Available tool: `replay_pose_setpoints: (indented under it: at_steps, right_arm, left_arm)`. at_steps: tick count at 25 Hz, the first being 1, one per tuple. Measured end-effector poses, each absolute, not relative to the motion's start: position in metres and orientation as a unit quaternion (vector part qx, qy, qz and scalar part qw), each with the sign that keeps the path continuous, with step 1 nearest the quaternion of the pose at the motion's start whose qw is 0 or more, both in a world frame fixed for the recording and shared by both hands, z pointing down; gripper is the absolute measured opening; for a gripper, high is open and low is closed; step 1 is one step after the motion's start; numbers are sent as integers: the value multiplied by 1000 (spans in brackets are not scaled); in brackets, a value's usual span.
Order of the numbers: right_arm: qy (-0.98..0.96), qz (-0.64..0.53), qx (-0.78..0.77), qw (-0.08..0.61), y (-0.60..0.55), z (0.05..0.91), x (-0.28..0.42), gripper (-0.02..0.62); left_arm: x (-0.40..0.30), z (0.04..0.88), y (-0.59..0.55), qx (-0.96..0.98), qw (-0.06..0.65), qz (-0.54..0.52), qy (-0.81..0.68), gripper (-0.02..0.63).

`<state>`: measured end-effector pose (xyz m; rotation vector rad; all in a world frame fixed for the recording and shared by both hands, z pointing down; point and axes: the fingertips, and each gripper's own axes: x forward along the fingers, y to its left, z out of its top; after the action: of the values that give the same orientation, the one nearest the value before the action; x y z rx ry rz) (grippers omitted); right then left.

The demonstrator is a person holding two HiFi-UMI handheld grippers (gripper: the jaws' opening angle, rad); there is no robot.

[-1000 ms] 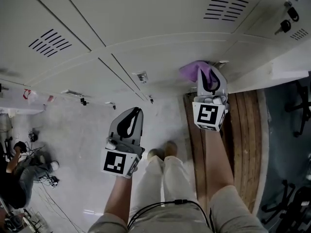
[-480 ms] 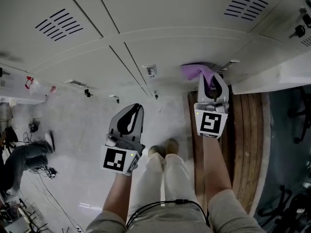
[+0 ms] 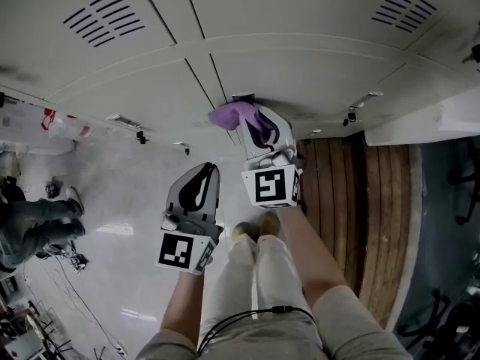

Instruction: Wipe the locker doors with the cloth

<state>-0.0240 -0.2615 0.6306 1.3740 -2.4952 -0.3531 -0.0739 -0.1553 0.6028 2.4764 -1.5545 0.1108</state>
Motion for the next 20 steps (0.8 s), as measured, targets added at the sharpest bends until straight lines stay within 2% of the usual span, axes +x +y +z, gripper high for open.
replay_pose_setpoints:
  at_steps: [9,20]
  right_arm:
    - [-851,-124,491,140,-275,631,0,67]
    - [-817,-152,510,224,-283,662,75,71]
  left_arm:
    - [-87,608,-151,833,119,35,-540,18]
    - [-61,614,-155,846,124,38,-518,18]
